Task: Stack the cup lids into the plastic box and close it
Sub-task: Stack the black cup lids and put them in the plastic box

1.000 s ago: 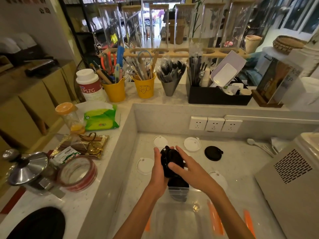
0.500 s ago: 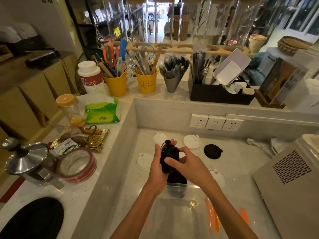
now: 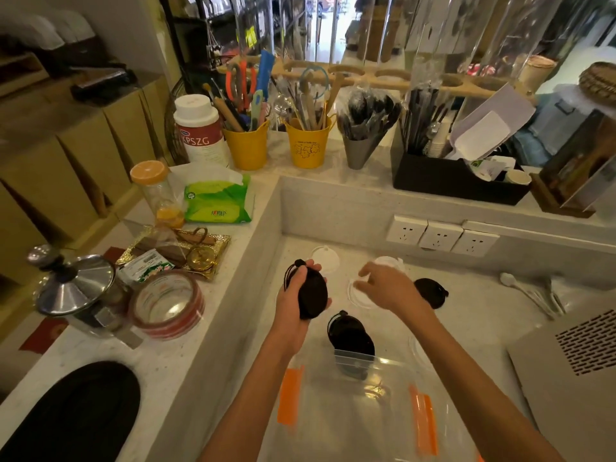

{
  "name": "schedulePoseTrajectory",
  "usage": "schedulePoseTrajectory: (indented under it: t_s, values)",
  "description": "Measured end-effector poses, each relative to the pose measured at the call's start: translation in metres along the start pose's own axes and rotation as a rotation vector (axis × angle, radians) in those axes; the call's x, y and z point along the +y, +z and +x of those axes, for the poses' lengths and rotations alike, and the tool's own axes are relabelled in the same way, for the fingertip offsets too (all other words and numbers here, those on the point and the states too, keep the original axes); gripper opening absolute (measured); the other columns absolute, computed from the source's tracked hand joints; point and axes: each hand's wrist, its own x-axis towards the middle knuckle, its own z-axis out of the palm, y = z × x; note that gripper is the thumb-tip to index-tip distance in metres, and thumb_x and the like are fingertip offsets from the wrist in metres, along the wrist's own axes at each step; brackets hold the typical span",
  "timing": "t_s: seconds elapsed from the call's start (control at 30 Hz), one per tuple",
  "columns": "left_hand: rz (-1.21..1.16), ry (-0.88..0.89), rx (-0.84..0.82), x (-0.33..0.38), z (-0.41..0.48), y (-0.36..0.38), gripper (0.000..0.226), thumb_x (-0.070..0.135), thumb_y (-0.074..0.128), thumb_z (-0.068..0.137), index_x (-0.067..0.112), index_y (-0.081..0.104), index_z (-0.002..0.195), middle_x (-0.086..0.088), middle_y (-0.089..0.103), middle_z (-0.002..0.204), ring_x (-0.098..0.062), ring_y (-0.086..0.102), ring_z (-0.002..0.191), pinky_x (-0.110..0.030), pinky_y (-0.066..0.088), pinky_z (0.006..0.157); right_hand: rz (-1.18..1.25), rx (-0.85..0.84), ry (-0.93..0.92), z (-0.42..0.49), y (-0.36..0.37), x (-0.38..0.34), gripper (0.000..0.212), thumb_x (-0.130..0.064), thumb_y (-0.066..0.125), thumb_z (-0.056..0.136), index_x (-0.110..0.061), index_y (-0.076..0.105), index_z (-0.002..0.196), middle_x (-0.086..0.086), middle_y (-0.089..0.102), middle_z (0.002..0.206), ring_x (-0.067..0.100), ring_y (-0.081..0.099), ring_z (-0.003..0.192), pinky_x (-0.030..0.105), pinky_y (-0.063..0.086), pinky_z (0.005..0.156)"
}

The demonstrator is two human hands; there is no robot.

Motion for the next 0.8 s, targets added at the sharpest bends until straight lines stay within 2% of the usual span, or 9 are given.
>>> schedulePoseTrajectory:
  t_s: [0.07,0.13,0.27,0.37,0.5,0.6,0.7,0.8]
  values:
    - [0.014,-0.037,0.043,-0.004,0.003,-0.008,0.014,0.032,0.059,0.099,0.022,0.068,0.105,-0.008,0.066,0.115,-0.026,0.061,0.108,-0.046,0.054,0.082,-0.145,-0.201,0.028,0.015,0.034,0.012,0.052,-0.041,0.061,0.093,-0.018,0.049,0.139,0.007,0.055,0.141,0.026,0.055,0.125,0.037,0.045,0.101]
    - [0.035,-0.061,0.052,-0.006,0.005,-0.015,0.014,0.033,0.060,0.098,0.023,0.069,0.102,-0.008,0.065,0.114,-0.026,0.060,0.110,-0.046,0.054,0.082,-0.208,-0.329,0.046,0.022,0.069,0.024,0.057,-0.038,0.066,0.090,-0.018,0.047,0.139,0.007,0.054,0.141,0.026,0.054,0.124,0.037,0.047,0.098]
    - [0.024,-0.117,0.084,-0.007,0.006,-0.025,0.020,0.034,0.062,0.097,0.021,0.070,0.110,-0.004,0.070,0.114,-0.026,0.062,0.110,-0.044,0.058,0.078,-0.260,-0.318,0.062,0.024,0.106,0.044,0.054,-0.026,0.071,0.086,-0.011,0.043,0.130,0.011,0.055,0.130,0.029,0.059,0.113,0.036,0.051,0.085]
    - [0.013,-0.158,0.088,-0.007,0.007,-0.030,0.022,0.034,0.061,0.097,0.021,0.067,0.113,-0.005,0.069,0.116,-0.025,0.062,0.108,-0.043,0.058,0.078,-0.263,-0.264,0.069,0.021,0.112,0.052,0.037,-0.019,0.061,0.093,-0.012,0.047,0.126,0.009,0.060,0.125,0.025,0.062,0.108,0.029,0.046,0.077]
    - [-0.007,-0.191,0.105,-0.008,0.010,-0.034,0.020,0.036,0.062,0.097,0.022,0.069,0.109,-0.006,0.069,0.116,-0.025,0.063,0.105,-0.043,0.060,0.076,-0.159,-0.113,0.113,0.019,0.101,0.061,0.023,-0.015,0.051,0.096,-0.015,0.056,0.119,0.008,0.064,0.117,0.024,0.063,0.100,0.027,0.045,0.073]
    - [0.006,-0.212,0.111,-0.009,0.009,-0.031,0.019,0.038,0.062,0.096,0.022,0.069,0.105,-0.008,0.067,0.118,-0.027,0.062,0.108,-0.047,0.059,0.082,-0.065,0.058,0.150,0.014,0.081,0.060,0.030,-0.013,0.051,0.096,-0.013,0.058,0.125,0.011,0.059,0.120,0.028,0.064,0.099,0.031,0.047,0.074]
    - [0.010,-0.274,0.152,-0.011,0.007,-0.022,0.033,0.044,0.065,0.093,0.017,0.066,0.112,-0.011,0.067,0.125,-0.033,0.060,0.120,-0.055,0.057,0.092,0.018,0.301,0.187,0.003,0.061,0.045,0.026,-0.014,0.051,0.097,-0.007,0.060,0.120,0.014,0.056,0.117,0.029,0.063,0.083,0.031,0.046,0.064]
    - [0.000,-0.323,0.155,-0.014,0.004,-0.009,0.052,0.055,0.067,0.087,0.014,0.063,0.118,-0.013,0.065,0.125,-0.035,0.060,0.120,-0.055,0.059,0.089,0.128,0.518,0.165,-0.015,0.049,0.012,0.027,-0.012,0.053,0.097,-0.006,0.056,0.123,0.015,0.053,0.116,0.025,0.055,0.068,0.030,0.046,0.059]
